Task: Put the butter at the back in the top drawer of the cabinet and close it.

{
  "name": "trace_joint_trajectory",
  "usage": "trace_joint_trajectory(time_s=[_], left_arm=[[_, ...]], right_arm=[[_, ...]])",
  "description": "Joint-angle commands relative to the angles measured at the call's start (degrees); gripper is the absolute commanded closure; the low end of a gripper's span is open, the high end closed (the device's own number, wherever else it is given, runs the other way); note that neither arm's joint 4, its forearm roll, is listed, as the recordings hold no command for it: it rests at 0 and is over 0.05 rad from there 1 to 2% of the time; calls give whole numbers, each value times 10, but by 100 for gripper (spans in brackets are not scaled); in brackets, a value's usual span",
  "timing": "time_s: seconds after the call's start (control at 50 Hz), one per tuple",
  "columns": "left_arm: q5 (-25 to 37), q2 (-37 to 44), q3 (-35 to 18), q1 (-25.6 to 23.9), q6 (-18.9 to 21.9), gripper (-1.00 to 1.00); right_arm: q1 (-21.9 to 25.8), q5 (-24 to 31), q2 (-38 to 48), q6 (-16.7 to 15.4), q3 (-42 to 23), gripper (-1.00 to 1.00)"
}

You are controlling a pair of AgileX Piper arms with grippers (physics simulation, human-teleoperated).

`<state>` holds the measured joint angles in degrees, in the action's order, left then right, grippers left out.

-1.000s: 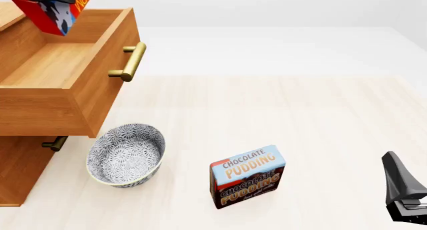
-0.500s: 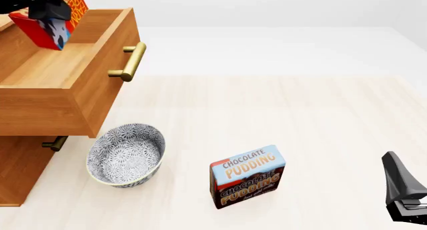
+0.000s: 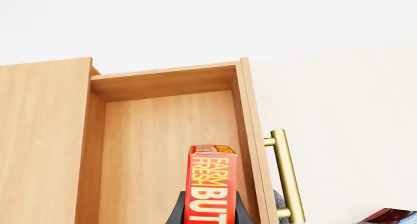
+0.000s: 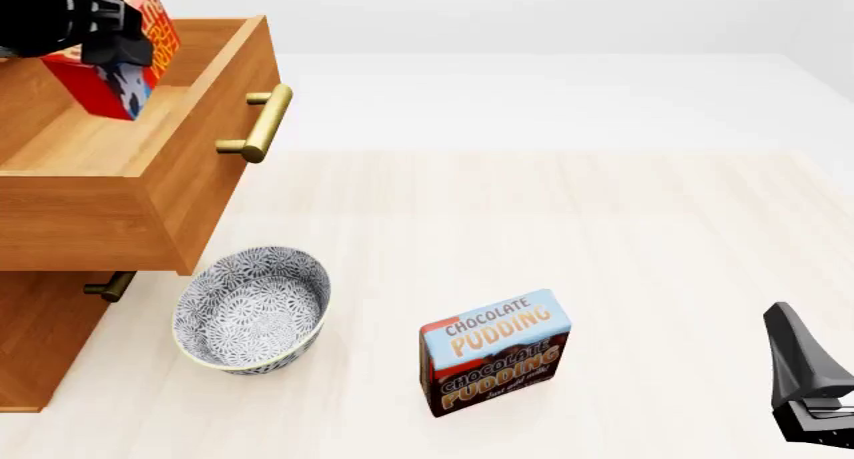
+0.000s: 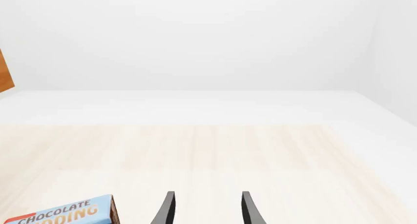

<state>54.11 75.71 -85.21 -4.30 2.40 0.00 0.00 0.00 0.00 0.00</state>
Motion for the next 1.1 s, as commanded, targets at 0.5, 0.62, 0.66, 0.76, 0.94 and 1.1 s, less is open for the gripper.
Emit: trace_joint_trajectory(time_s=[0.5, 0.62, 0.66, 0.76, 0.94, 1.1], left_arm=[[-28, 17, 14, 30, 13, 100], [-28, 17, 13, 36, 13, 100], [-28, 17, 14, 37, 13, 100], [-30, 16, 18, 40, 12, 100], [-30, 15, 22, 48, 13, 100], [-36, 15, 31, 53, 13, 100]], right_arm=[[0, 0, 0, 0, 0, -100], [0, 0, 0, 0, 0, -100], [0, 0, 0, 0, 0, -100], [0, 0, 0, 0, 0, -100], [0, 0, 0, 0, 0, -100], [0, 0, 0, 0, 0, -100]])
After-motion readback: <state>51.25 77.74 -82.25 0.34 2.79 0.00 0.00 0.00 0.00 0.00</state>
